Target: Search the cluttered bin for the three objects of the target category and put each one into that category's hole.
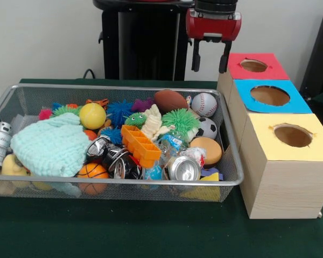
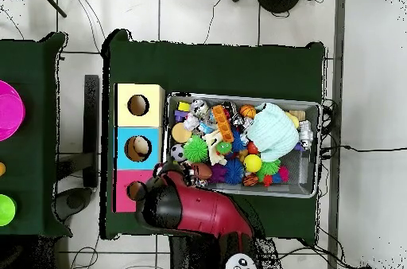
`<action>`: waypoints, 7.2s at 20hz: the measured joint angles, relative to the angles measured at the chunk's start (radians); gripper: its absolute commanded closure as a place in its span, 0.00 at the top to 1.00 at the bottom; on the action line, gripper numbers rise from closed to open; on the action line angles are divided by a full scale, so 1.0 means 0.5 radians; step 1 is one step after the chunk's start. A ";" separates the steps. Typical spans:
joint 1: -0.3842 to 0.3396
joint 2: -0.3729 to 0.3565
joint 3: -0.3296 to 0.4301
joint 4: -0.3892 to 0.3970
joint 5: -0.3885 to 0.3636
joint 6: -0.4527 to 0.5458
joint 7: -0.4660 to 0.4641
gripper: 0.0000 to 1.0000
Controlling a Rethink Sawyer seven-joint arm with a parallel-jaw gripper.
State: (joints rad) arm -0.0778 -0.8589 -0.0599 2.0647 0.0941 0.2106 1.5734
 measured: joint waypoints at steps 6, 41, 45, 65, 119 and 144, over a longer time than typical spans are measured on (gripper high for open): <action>0.023 0.038 0.000 -0.032 0.039 -0.009 0.000 1.00; 0.116 0.412 -0.183 -0.364 0.240 -0.519 0.008 1.00; 0.102 0.480 -0.183 -0.406 0.240 -0.531 0.008 1.00; 0.172 0.746 -0.179 -0.472 0.330 -0.780 0.043 1.00; 0.284 1.073 -0.229 -0.468 0.457 -1.505 0.373 1.00; 0.513 0.778 -0.324 -0.329 0.729 -1.510 0.414 0.00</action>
State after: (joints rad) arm 0.1785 -0.4698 -0.2221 1.9002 0.4587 -0.5446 1.7803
